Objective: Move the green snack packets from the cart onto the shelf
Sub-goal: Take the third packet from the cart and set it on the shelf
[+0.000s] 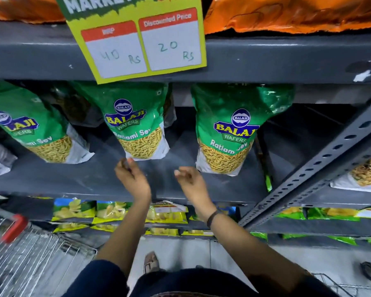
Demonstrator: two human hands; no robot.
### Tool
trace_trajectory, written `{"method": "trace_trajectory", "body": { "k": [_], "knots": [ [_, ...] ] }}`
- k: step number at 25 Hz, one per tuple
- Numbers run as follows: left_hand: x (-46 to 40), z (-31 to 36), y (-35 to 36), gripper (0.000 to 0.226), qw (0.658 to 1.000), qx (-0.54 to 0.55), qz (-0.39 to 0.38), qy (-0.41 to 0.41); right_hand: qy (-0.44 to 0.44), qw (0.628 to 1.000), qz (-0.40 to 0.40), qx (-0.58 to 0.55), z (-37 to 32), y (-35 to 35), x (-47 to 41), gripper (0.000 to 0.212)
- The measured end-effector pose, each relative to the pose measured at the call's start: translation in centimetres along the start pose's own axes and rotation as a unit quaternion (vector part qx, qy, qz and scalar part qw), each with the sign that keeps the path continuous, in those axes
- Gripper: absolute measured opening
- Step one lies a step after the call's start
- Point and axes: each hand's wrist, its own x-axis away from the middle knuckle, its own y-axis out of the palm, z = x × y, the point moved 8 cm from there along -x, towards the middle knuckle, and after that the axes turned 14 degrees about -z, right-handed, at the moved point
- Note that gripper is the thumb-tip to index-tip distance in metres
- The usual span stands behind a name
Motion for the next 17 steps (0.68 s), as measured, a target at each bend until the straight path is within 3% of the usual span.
{"method": "trace_trajectory", "body": {
  "k": [3,5,8,11,15,17],
  "knots": [
    [-4.3,-1.0,0.3,0.05,0.991,-0.023,-0.122,-0.057,-0.015,0.992,-0.093,0.086,-2.5,3.2,-3.9,0.077],
    [-6.3,-2.1,0.7,0.063,0.976,-0.027,-0.2,-0.078,-0.04,0.988,-0.087,0.123,-4.1,3.8,-6.3,0.099],
    [-8.6,-4.0,0.6,0.06,0.962,-0.014,-0.265,-0.068,-0.057,0.986,-0.082,0.133,-4.8,4.8,-9.1,0.098],
    [-8.4,-2.9,-0.2,0.049,0.959,-0.02,-0.274,-0.068,-0.088,0.99,-0.053,0.098,-4.6,6.0,-8.8,0.092],
    [-8.5,-2.6,-1.8,0.057,0.956,-0.004,-0.283,-0.077,-0.118,0.988,-0.034,0.098,-4.0,7.8,-7.7,0.096],
    [-8.0,-1.6,-1.8,0.048,0.958,0.004,-0.275,-0.077,-0.124,0.987,-0.026,0.094,-4.0,7.8,-7.6,0.097]
  ]
}}
